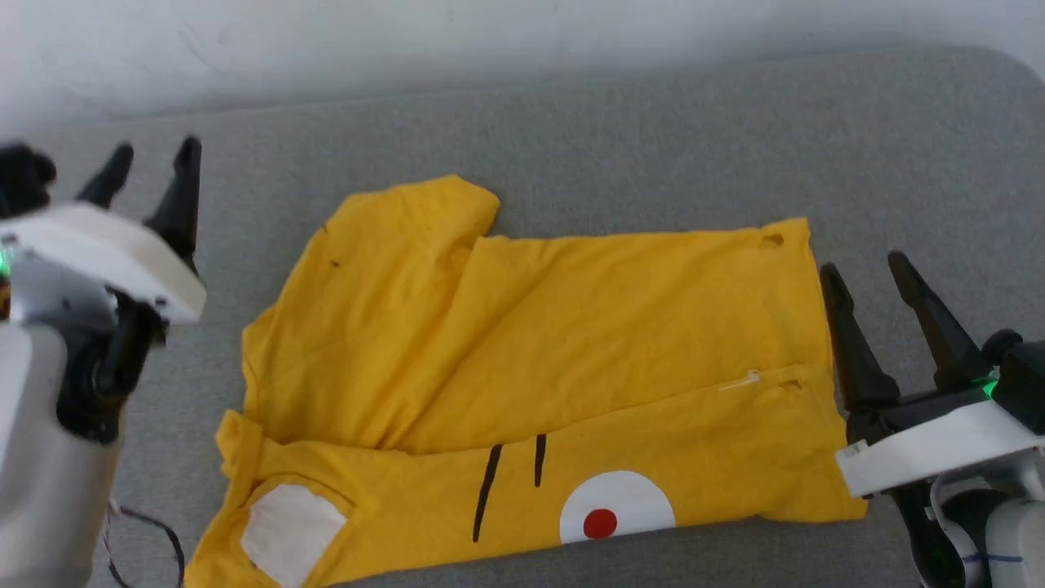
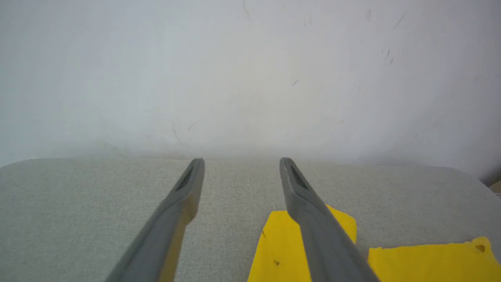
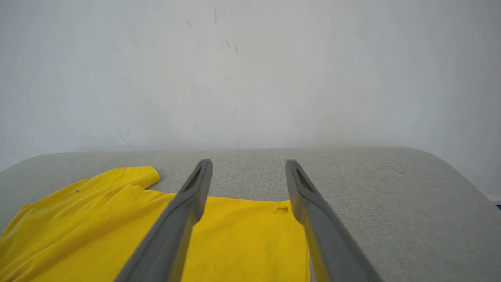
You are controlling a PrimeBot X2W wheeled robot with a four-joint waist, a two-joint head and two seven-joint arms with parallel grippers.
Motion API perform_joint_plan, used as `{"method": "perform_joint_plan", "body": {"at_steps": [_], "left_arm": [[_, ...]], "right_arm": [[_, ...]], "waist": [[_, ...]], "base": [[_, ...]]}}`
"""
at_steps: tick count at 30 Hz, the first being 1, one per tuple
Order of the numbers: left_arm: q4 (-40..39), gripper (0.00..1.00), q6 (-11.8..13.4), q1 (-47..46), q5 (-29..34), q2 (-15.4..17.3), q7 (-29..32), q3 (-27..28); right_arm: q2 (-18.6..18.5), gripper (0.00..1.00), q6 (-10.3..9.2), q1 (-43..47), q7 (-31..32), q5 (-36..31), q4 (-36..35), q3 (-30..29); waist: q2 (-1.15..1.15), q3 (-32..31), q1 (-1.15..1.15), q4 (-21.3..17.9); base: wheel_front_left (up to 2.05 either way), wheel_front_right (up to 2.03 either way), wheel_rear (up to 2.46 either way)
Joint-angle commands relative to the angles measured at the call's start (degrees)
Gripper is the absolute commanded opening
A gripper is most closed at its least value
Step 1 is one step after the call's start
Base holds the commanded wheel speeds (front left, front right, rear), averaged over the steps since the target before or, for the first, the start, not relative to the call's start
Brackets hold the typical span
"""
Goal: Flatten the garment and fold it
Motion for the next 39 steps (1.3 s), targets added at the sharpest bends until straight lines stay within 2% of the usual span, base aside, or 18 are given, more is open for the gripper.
{"method": "perform_joint_plan", "body": {"at_steps": [1, 8, 11, 14, 22, 27, 29, 30, 32, 35, 39], "left_arm": [[1.65, 1.0, -0.96, -3.24, 0.52, -0.35, 0.1, -0.68], [12.74, 1.0, -7.54, -16.53, 0.29, -0.58, 6.56, -5.51], [17.42, 1.0, -10.62, -20.05, -0.35, -0.4, 10.87, -7.7], [21.11, 1.0, -12.61, -22.18, -0.95, -0.17, 15.04, -9.74], [27.09, 1.0, -14.79, -25.74, -0.45, 0.62, 23.68, -15.34], [30.8, 0.99, -15.22, -25.26, -1.46, 1.82, 35.91, -19.68], [30.99, 0.13, -15.33, -24.81, -3.02, 1.93, 40.26, -20.43], [30.98, 0.0, -15.36, -24.47, -4.03, 1.83, 42.36, -20.6], [30.15, 0.0, -15.41, -23.9, -5.14, 1.89, 45.23, -21.13], [28.28, 0.0, -15.46, -23.36, -5.53, 2.13, 46.26, -21.64], [25.87, 0.0, -15.5, -23.42, -4.48, 2.43, 41.68, -21.09]], "right_arm": [[0.76, 1.0, -0.04, -1.18, 0.09, -0.5, -0.74, 0.12], [2.55, 1.0, -0.04, -3.6, -0.15, -1.52, -0.86, 1.9], [2.92, 1.0, -0.04, -4.28, -0.56, -1.72, -0.53, 2.62], [3.15, 1.0, -0.04, -4.66, -0.81, -1.84, -0.33, 3.33], [3.6, 1.0, -0.04, -6.28, -1.92, -1.74, -0.42, 4.75], [3.9, 1.0, -0.04, -6.11, -2.89, -1.32, 0.55, 4.74], [3.99, 1.0, -0.04, -6.01, -3.18, -1.04, 0.9, 4.2], [4.02, 1.0, -0.04, -5.99, -3.17, -0.89, 1.11, 3.9], [4.05, 1.0, -0.04, -6.19, -3.13, -0.58, 1.47, 3.12], [4.02, 1.0, -0.04, -6.85, -2.67, 0.07, 1.96, 2.16], [2.82, 1.0, -0.04, -9.1, -0.71, 1.74, 3.63, 1.6]], "waist": [[-0.01, 7.16, -0.01, -3.89], [-0.01, 11.65, -0.01, -7.14], [-0.01, 12.45, -0.01, -8.3], [-0.01, 12.98, -0.01, -9.29], [-0.01, 15.11, -0.01, -11.61], [-0.01, 15.23, -0.01, -12.64], [-0.01, 15.14, -0.01, -12.78], [-0.01, 15.06, -0.01, -12.76], [-0.01, 14.92, -0.01, -12.57], [-0.01, 14.69, -0.01, -11.99], [-0.01, 14.21, -0.01, -10.87]], "base": [[0.0, 0.0, 0.0], [0.0, 0.0, 0.0], [0.0, 0.0, 0.0], [0.0, 0.0, 0.0], [0.0, 0.0, 0.0], [0.0, 0.0, 0.0], [0.0, 0.0, 0.0], [0.0, 0.0, 0.0], [0.0, 0.0, 0.0], [0.0, 0.0, 0.0], [0.0, 0.0, 0.0]]}}
